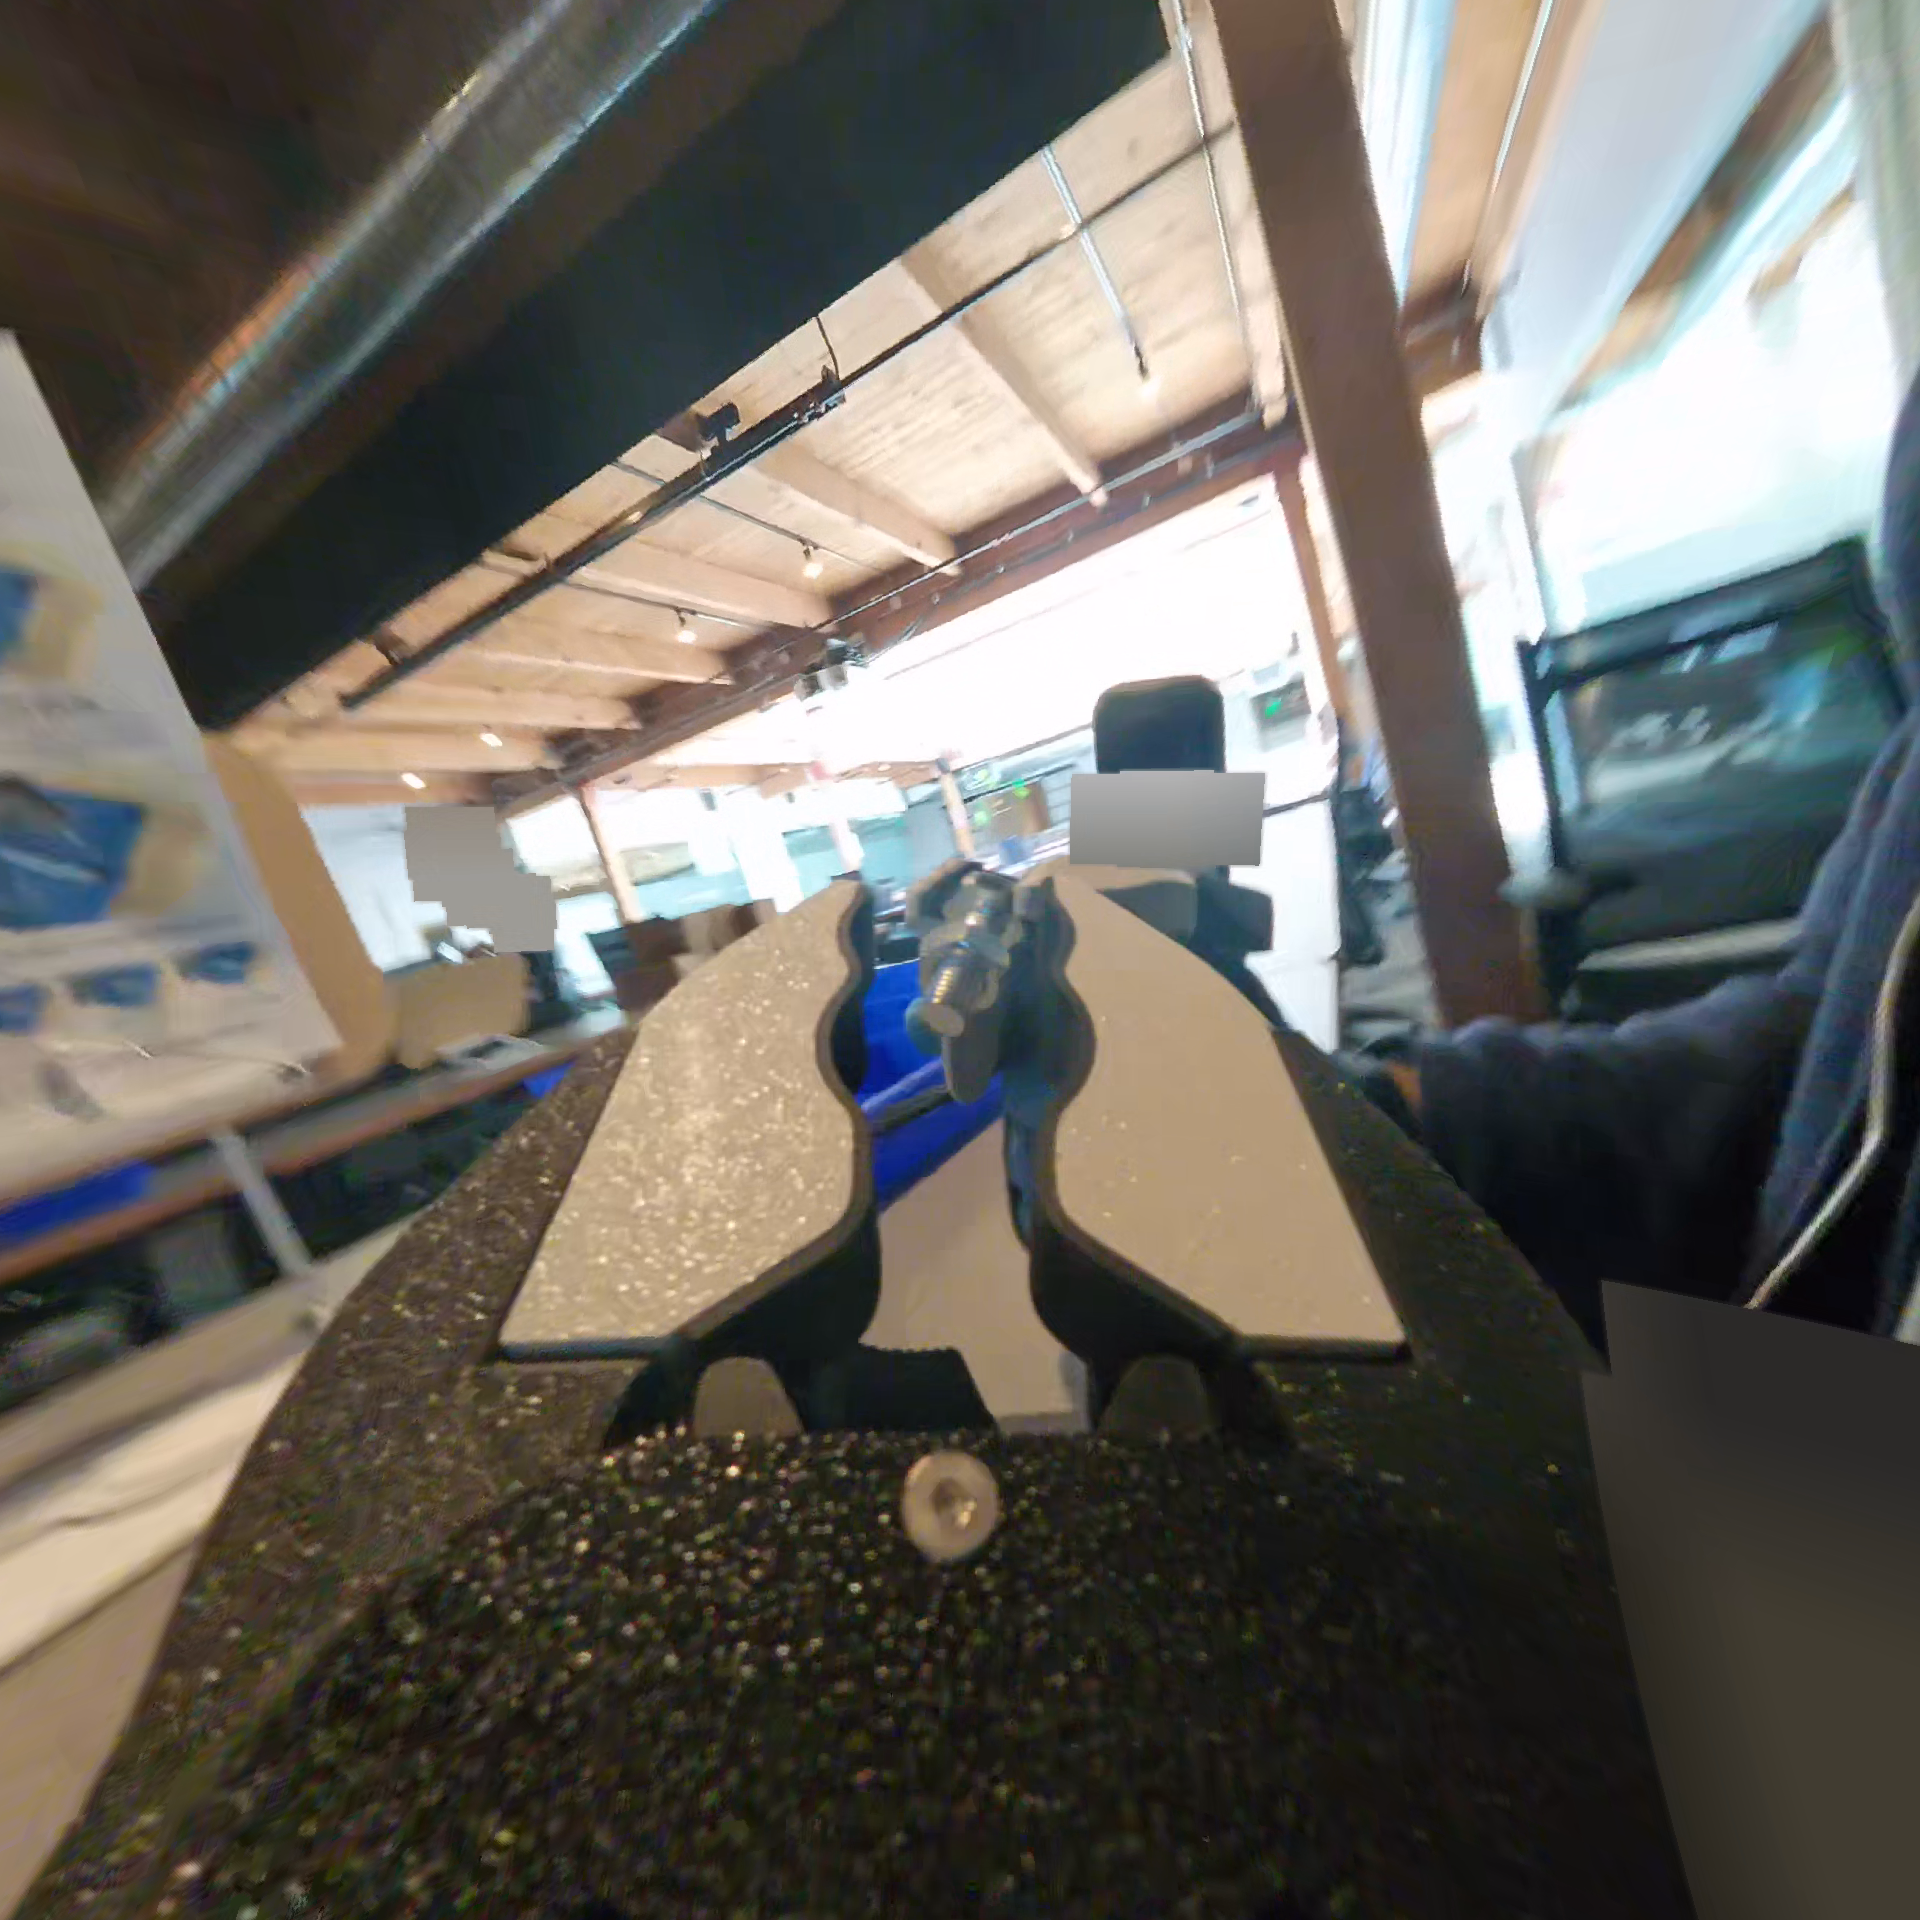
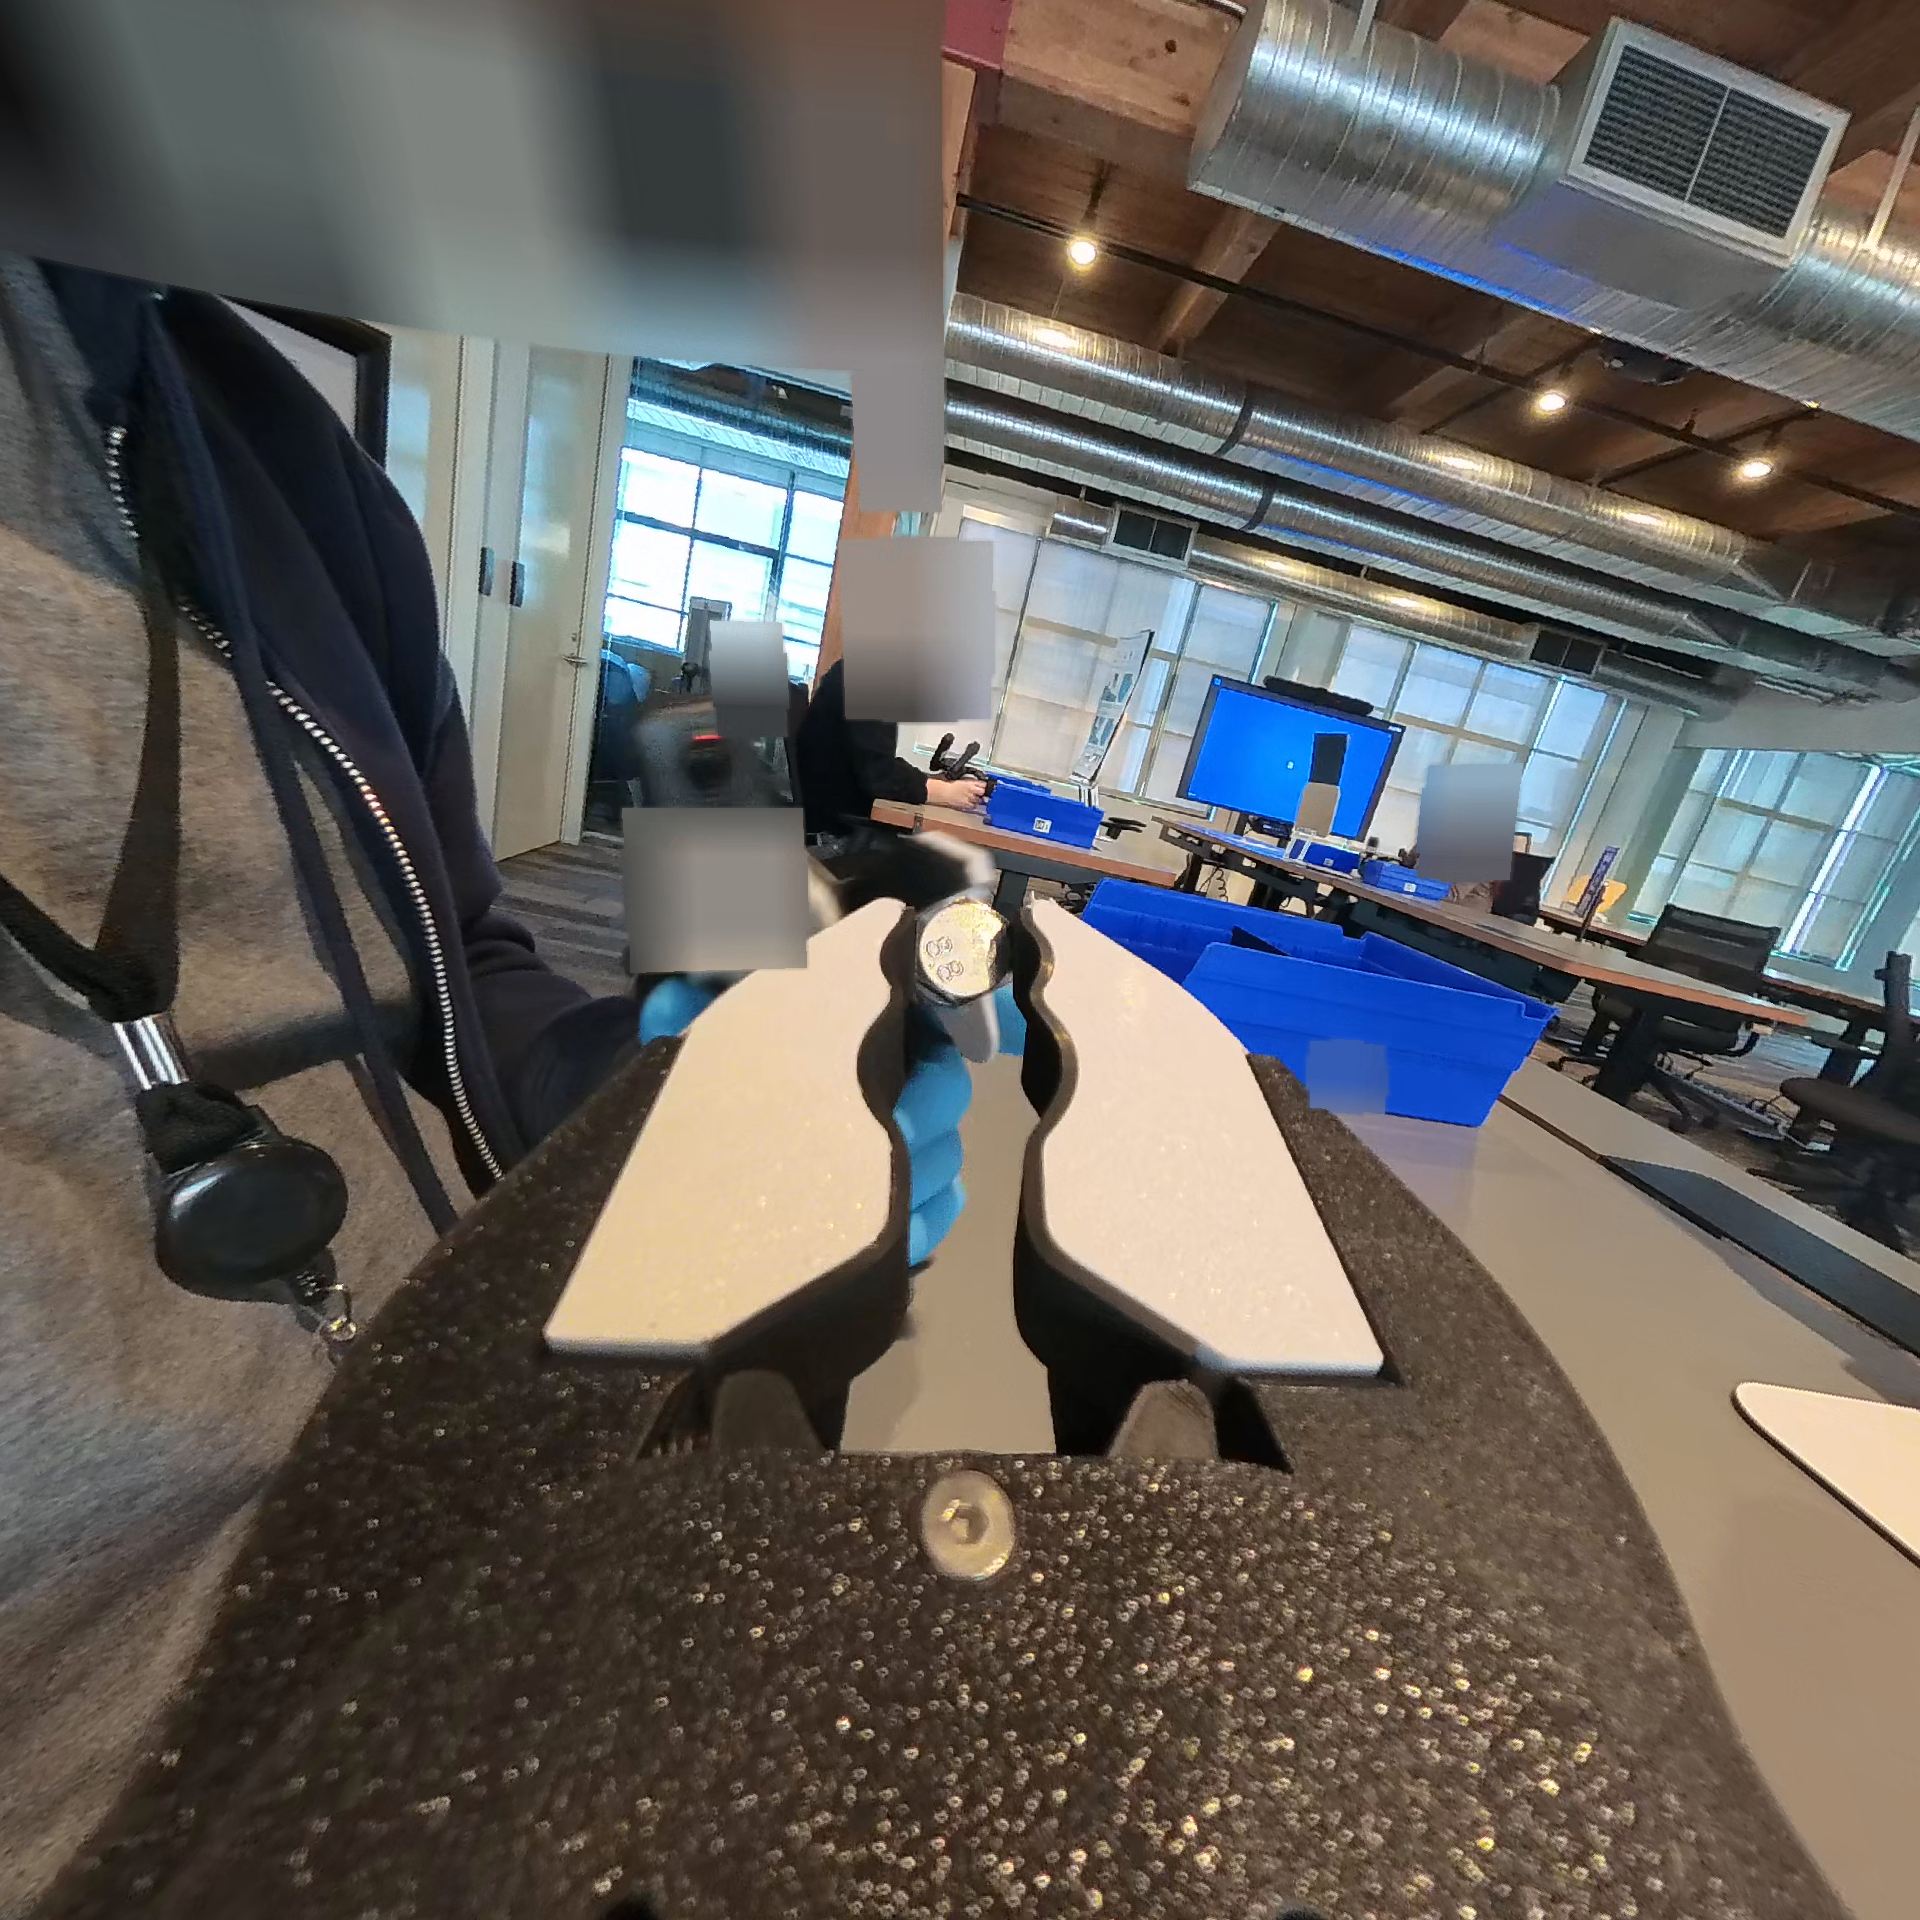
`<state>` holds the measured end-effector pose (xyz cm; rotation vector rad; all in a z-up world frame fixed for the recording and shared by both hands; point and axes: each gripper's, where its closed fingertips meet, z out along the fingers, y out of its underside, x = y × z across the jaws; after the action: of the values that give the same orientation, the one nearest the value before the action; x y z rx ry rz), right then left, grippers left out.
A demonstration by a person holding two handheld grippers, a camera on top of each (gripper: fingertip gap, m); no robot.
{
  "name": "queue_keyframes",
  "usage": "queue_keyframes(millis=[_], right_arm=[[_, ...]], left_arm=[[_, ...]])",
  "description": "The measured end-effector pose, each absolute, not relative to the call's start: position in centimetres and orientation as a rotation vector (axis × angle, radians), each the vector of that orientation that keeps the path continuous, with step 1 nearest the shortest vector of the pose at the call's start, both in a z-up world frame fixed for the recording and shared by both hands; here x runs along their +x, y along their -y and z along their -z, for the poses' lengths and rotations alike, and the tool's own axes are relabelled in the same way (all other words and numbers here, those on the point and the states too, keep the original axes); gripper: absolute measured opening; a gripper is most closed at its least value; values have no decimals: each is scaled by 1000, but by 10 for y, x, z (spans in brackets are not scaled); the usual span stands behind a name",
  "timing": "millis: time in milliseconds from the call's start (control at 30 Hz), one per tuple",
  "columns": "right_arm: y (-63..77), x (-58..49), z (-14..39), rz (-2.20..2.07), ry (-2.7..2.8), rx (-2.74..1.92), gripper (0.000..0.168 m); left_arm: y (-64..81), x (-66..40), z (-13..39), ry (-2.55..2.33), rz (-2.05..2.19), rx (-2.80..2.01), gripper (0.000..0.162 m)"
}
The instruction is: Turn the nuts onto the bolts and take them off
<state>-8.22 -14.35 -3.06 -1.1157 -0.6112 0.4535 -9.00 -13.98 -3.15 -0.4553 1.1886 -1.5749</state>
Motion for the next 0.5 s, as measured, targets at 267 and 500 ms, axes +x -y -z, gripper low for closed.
queue_keyframes(millis=[267,500], right_arm=[[143,-83,31,-449,613,-1118,17],[142,-85,32,-450,621,-1125,17]], left_arm=[[138,-78,42,-1259,2144,-830,31],[146,-79,46,-1306,2081,-780,18]])
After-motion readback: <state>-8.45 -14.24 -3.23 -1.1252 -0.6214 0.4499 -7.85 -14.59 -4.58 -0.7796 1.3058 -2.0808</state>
